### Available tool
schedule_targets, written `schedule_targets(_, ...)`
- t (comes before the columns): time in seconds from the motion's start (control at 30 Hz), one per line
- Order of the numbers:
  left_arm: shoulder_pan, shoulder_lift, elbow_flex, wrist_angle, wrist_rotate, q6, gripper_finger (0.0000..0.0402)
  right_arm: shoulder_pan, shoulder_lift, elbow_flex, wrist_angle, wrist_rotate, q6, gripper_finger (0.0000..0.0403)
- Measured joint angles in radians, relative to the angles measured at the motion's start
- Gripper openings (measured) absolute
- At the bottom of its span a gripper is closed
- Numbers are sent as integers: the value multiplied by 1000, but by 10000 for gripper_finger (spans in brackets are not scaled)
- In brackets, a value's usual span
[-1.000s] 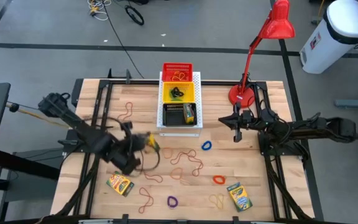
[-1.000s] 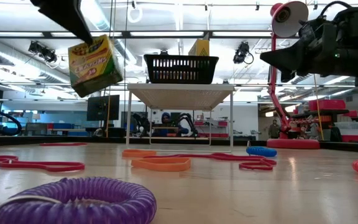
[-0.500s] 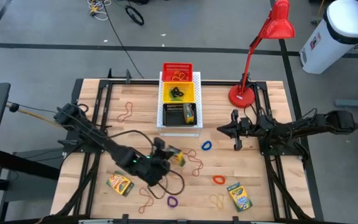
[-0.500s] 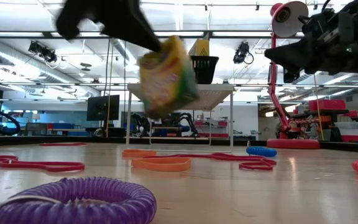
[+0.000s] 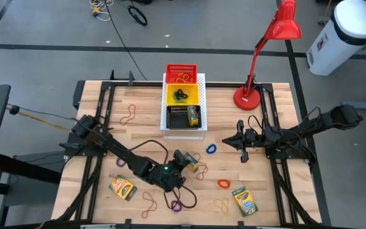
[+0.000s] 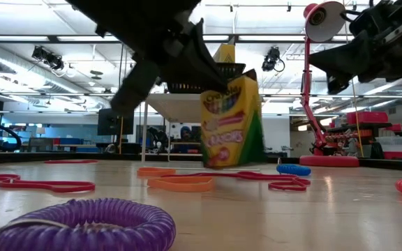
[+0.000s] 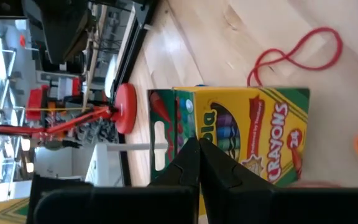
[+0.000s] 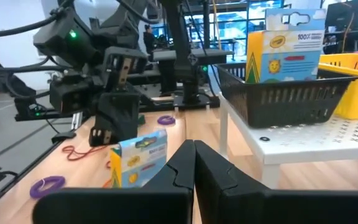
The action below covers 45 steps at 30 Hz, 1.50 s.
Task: Pick & Place Office Desk Supplies
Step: Put the yellow crayon box into the black bin on the shelf
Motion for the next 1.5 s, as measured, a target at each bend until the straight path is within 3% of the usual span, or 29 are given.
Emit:
schedule_targets(0.53, -25, 40, 0, 45, 32, 28, 9, 66, 0, 0, -3, 76, -17, 7)
schedule_targets(0.8, -27, 38, 0, 45, 30, -48, 93, 66, 0, 0, -3, 77, -18, 7)
schedule_targets(1.0, -49, 14, 0, 15, -92, -62, 145, 66, 0, 0, -3, 83, -6, 7)
schedule_targets(1.07, -65, -17, 1, -42, -104, -131, 149, 66, 0, 2, -13, 106, 11, 7)
schedule_targets(1.17, -81, -82, 1, -211, -49, -364, 136, 66, 0, 63, -152, 154, 66, 7)
schedule_targets(1.3, -91, -162, -17, -455, 35, -662, 93, 66, 11, 235, -511, 221, 182, 7)
schedule_targets(1.4, -115, -230, -125, -421, 39, -762, 53, 74, 55, 369, -718, 269, 291, 7)
schedule_targets(1.5, -143, -308, -298, -251, 40, -823, 18, 94, 133, 479, -820, 283, 359, 7)
